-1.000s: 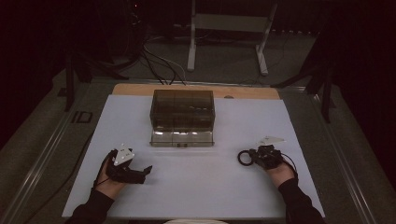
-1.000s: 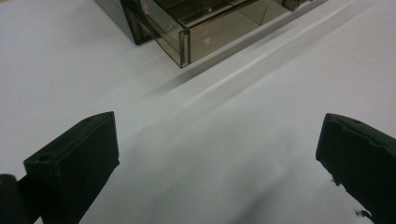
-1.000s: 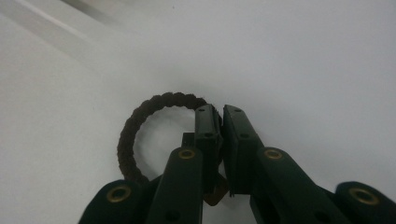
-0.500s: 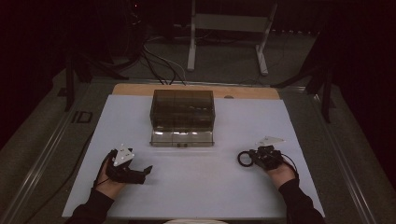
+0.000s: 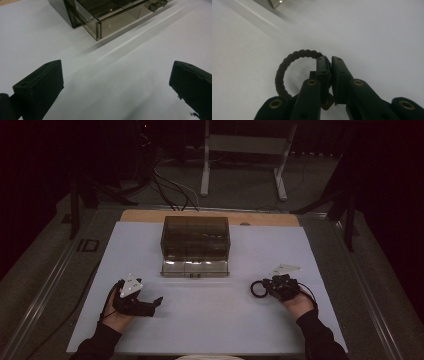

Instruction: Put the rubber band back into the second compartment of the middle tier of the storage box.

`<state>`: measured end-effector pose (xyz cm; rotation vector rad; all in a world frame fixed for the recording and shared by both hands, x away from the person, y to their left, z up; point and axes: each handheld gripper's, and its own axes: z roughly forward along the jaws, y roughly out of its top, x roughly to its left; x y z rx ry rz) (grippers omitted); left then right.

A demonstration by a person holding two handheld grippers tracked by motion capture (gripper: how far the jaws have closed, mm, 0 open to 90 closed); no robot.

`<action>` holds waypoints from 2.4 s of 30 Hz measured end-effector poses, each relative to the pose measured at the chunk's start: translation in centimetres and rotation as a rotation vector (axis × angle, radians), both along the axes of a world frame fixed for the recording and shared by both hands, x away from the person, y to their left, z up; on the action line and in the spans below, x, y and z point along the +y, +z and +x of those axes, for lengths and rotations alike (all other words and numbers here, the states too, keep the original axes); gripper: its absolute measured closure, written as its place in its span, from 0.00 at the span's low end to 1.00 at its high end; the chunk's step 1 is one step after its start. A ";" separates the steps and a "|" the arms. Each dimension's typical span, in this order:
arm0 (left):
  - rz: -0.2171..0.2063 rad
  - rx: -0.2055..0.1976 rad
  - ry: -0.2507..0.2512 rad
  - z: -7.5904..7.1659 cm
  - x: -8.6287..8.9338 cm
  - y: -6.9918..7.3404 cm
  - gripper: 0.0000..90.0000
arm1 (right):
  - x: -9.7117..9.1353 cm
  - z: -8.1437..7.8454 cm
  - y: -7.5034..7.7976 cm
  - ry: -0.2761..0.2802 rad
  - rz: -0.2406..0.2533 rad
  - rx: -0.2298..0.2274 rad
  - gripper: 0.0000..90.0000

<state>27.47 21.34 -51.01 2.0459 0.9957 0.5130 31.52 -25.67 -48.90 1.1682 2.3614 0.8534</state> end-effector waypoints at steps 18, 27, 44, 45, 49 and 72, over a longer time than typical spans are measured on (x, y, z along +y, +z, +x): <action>0.011 0.005 -0.002 0.0 -0.1 0.0 0.01 | 1.4 0.4 1.7 0.032 0.028 -0.016 0.95; 0.009 0.005 -0.003 0.0 -0.1 0.0 0.01 | 2.2 0.7 2.7 0.049 0.037 -0.025 0.95; 0.010 0.010 -0.004 0.0 -0.1 0.0 0.01 | 3.7 1.3 4.3 0.079 0.051 -0.058 0.95; 0.010 0.012 -0.004 0.0 -0.1 0.0 0.01 | 3.8 1.3 4.4 0.082 0.053 -0.059 0.95; 0.011 0.009 -0.003 0.0 -0.1 0.0 0.01 | 4.2 1.6 4.7 0.086 0.060 -0.065 0.95; 0.012 0.009 -0.005 0.0 -0.1 0.0 0.01 | 7.0 2.7 6.0 0.128 0.077 -0.085 0.95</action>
